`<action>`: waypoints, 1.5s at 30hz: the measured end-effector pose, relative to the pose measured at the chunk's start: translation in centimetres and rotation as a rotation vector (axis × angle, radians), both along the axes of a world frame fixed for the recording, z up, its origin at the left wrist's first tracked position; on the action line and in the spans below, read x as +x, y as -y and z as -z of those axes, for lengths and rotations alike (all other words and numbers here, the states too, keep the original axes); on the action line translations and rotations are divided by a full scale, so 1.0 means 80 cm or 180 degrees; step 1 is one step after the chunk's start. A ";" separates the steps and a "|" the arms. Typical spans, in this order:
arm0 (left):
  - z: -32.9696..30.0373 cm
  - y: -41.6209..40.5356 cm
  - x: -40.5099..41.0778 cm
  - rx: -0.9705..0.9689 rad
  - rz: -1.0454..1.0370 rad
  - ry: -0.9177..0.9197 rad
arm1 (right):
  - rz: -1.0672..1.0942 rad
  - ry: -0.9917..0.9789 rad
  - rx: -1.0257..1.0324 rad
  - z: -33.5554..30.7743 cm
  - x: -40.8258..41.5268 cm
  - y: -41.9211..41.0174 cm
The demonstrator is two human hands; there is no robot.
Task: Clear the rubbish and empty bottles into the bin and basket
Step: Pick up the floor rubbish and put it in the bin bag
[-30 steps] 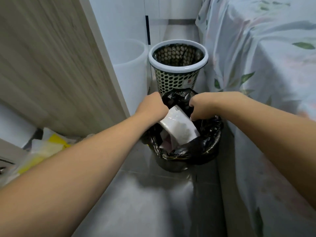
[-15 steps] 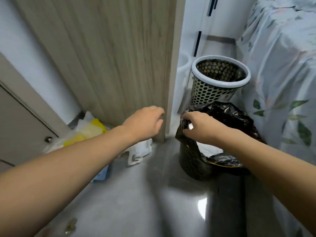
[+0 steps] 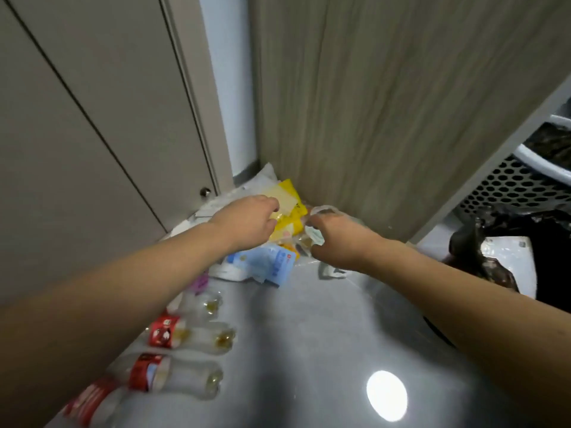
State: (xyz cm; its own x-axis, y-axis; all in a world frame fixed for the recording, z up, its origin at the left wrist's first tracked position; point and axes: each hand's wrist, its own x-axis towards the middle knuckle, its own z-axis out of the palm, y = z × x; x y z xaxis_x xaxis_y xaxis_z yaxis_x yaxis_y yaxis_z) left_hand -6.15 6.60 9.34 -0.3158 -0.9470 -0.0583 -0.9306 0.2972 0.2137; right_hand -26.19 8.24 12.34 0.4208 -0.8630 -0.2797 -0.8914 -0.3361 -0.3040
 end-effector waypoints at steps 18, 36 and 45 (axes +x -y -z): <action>0.133 -0.245 0.297 0.0006 -0.3914 -0.1054 | -0.0863 0.0094 0.0930 0.118 0.287 -0.081; 0.232 -0.287 0.387 0.1077 -0.6442 -0.2185 | -0.1217 -0.0627 0.0527 0.201 0.471 -0.050; 0.175 -0.260 0.402 0.0421 -0.5573 -0.1758 | -0.1327 -0.0793 0.0338 0.230 0.492 -0.050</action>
State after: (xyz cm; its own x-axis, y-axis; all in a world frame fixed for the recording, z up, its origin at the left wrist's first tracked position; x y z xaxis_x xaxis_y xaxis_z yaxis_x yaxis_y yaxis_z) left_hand 26.04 27.41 -4.64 0.9025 -0.1706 -0.3953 0.0581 -0.8615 0.5045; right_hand 13.19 12.22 -6.07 0.6331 -0.5969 -0.4929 -0.7377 -0.6581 -0.1505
